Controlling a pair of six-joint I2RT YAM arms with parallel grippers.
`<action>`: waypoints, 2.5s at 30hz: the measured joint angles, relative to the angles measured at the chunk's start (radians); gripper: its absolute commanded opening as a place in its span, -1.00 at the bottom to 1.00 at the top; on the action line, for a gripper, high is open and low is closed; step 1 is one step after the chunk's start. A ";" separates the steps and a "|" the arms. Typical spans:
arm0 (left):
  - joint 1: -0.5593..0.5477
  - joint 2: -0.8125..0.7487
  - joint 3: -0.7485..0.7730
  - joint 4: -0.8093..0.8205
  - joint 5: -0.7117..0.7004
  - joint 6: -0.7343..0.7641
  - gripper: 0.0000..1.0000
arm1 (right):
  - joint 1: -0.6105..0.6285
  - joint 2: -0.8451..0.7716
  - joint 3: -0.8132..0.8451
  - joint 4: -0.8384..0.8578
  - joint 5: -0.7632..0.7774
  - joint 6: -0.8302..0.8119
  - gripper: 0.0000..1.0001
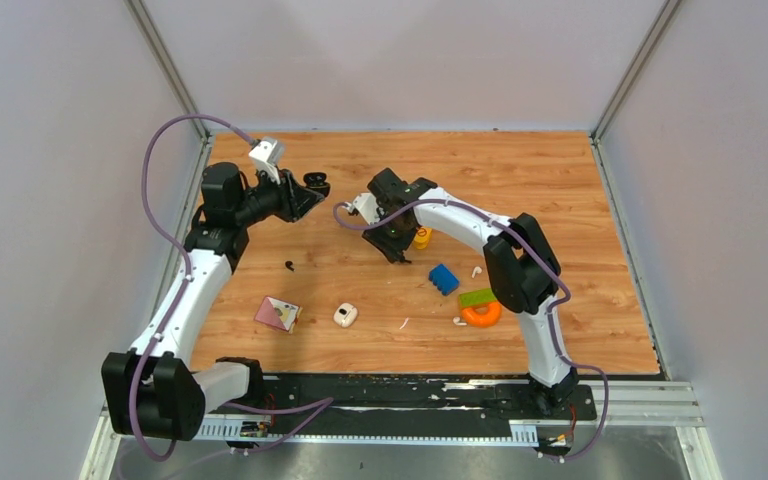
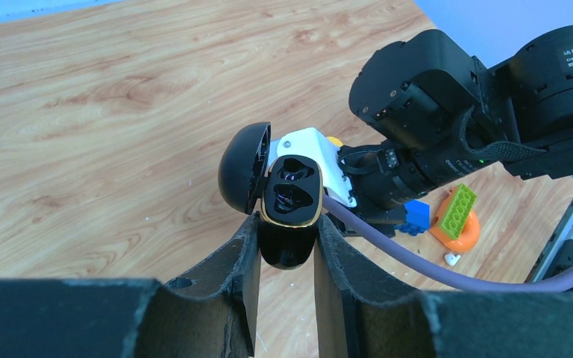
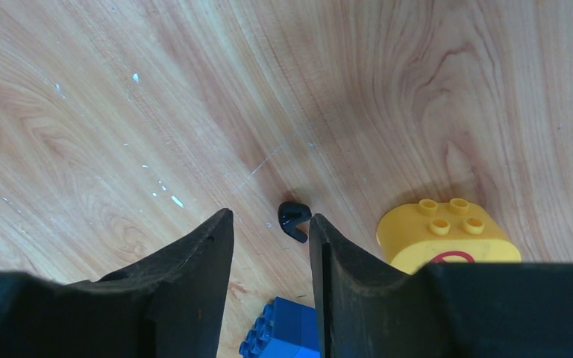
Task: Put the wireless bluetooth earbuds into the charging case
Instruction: Pick up the right earbud from the center of the board, then insert the right earbud into the right side groove of the charging case.
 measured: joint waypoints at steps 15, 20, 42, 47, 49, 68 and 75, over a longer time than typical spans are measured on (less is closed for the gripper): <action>0.003 -0.006 0.000 0.005 0.000 -0.008 -1.00 | 0.000 0.048 -0.002 0.007 0.047 -0.020 -0.28; 0.005 -0.011 -0.002 0.006 0.000 -0.010 -1.00 | 0.000 0.049 -0.002 0.012 0.056 -0.027 -0.33; 0.009 -0.016 -0.021 0.019 0.000 -0.026 -1.00 | -0.010 0.057 -0.023 0.018 0.053 -0.039 -0.45; 0.010 -0.016 -0.021 0.036 0.000 -0.029 -1.00 | -0.014 0.059 -0.021 0.017 0.037 -0.050 -0.61; 0.010 -0.016 -0.021 0.039 0.000 -0.030 -1.00 | -0.015 0.059 -0.019 0.014 0.031 -0.055 -0.67; 0.012 0.056 -0.015 0.095 0.116 0.016 -1.00 | -0.182 -0.233 0.010 -0.083 -0.538 -0.059 -0.75; 0.012 0.126 -0.019 0.367 0.369 -0.044 -1.00 | -0.253 -0.419 0.001 0.215 -0.870 0.149 -0.72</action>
